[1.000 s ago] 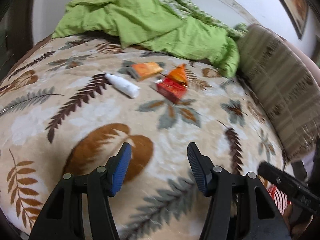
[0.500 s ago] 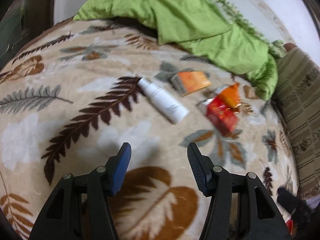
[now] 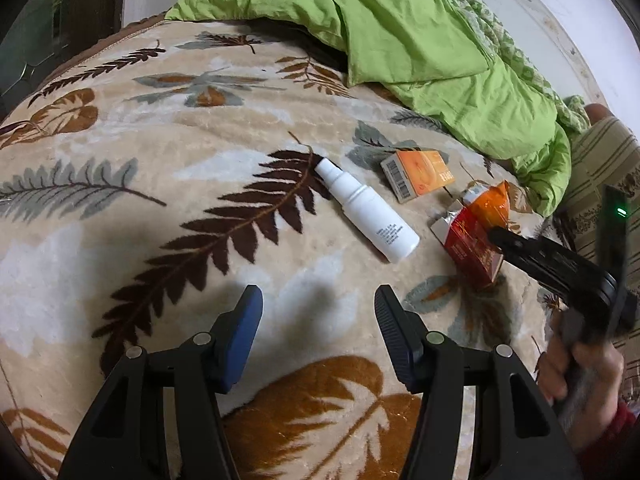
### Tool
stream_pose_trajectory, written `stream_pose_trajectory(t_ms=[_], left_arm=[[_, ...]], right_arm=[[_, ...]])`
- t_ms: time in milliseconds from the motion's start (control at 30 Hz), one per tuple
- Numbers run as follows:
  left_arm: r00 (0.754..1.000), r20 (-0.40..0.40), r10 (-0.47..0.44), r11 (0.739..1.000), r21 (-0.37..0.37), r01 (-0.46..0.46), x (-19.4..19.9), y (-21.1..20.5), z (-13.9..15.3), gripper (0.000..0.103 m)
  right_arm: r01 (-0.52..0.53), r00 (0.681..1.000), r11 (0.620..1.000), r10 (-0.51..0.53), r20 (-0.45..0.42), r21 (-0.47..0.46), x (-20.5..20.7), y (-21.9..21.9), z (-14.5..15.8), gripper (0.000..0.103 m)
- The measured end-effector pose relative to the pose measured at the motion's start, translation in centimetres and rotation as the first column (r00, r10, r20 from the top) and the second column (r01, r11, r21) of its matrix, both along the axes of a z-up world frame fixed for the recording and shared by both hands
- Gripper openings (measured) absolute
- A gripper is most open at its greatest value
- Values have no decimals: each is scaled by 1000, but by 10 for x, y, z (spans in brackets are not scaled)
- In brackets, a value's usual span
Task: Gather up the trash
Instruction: 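Move both empty tools back toward the trash on the bed, then grasp the red cigarette pack with the right tool while the left tool grasps the white spray bottle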
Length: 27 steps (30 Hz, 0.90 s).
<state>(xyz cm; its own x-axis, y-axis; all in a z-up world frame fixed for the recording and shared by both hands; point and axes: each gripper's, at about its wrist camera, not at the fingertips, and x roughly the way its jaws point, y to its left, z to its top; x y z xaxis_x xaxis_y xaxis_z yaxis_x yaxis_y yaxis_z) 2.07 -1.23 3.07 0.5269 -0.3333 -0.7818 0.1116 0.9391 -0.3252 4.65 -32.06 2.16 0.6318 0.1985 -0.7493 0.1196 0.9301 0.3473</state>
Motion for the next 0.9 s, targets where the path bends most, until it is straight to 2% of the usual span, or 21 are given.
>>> stream_pose_trajectory(t_ms=[167, 267, 333, 433, 467, 700, 767, 900], left_arm=[[1000, -10, 16, 1000, -2, -16, 3, 5, -2, 57], [999, -12, 31, 999, -12, -31, 5, 9, -1, 57], [999, -11, 37, 999, -11, -38, 4, 10, -1, 57], [999, -11, 43, 999, -6, -43, 4, 11, -1, 57], [999, -10, 46, 999, -3, -46, 3, 11, -1, 57], [998, -14, 67, 998, -5, -67, 5, 16, -3, 57], [998, -13, 68, 998, -7, -68, 5, 16, -2, 57], [998, -11, 69, 998, -10, -69, 6, 17, -1, 57]], right_arm=[[-32, 998, 997, 35, -42, 67, 23, 0, -14, 53], [-136, 989, 987, 140, -38, 81, 15, 26, -11, 53], [-200, 979, 980, 200, -43, 18, 10, 46, -9, 55], [-245, 969, 955, 238, -60, -168, 6, 75, -9, 59], [-243, 970, 948, 236, -59, -204, 6, 80, -8, 61], [-215, 975, 941, 195, -102, -262, 18, 90, -17, 61], [-203, 978, 937, 178, -110, -283, 19, 90, -19, 57], [-205, 978, 943, 184, -100, -263, 22, 96, -16, 56]])
